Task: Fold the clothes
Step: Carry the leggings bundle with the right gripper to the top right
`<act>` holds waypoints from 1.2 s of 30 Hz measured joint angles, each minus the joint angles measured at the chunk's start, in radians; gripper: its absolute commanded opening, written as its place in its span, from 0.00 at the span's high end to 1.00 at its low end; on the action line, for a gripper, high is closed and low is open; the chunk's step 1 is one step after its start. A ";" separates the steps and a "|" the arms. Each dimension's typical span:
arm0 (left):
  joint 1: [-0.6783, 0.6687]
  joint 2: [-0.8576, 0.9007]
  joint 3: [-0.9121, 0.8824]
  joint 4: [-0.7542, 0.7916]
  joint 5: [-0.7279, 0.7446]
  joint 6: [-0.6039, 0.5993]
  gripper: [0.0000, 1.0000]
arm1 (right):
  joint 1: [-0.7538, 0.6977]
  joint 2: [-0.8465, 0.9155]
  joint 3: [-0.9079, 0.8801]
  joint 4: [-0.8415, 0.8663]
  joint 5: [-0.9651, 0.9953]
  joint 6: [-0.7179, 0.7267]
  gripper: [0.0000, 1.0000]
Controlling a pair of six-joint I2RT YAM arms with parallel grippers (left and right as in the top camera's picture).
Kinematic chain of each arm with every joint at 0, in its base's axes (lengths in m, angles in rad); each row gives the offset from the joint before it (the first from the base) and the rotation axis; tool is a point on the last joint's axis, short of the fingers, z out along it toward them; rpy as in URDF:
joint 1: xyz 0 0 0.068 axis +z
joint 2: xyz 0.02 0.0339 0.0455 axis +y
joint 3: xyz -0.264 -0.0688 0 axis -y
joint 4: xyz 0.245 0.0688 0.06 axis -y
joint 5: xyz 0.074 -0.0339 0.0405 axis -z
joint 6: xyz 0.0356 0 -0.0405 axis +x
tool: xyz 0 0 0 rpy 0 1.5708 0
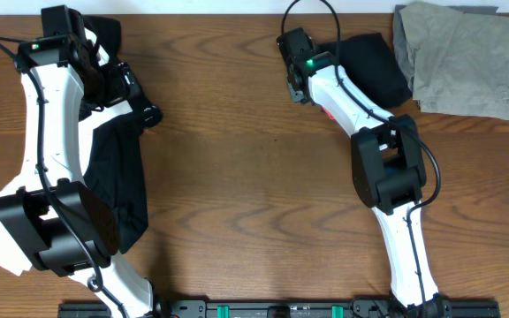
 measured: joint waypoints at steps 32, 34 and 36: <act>0.000 0.000 0.000 -0.005 0.000 0.000 0.02 | -0.082 -0.039 0.185 -0.271 -0.090 -0.089 0.99; 0.000 0.000 0.000 -0.005 0.000 0.000 0.02 | -0.087 -0.079 0.225 -0.286 -0.116 -0.162 0.99; 0.000 0.000 0.000 -0.004 0.000 0.000 0.02 | -0.090 -0.135 0.255 -0.292 -0.132 -0.245 0.99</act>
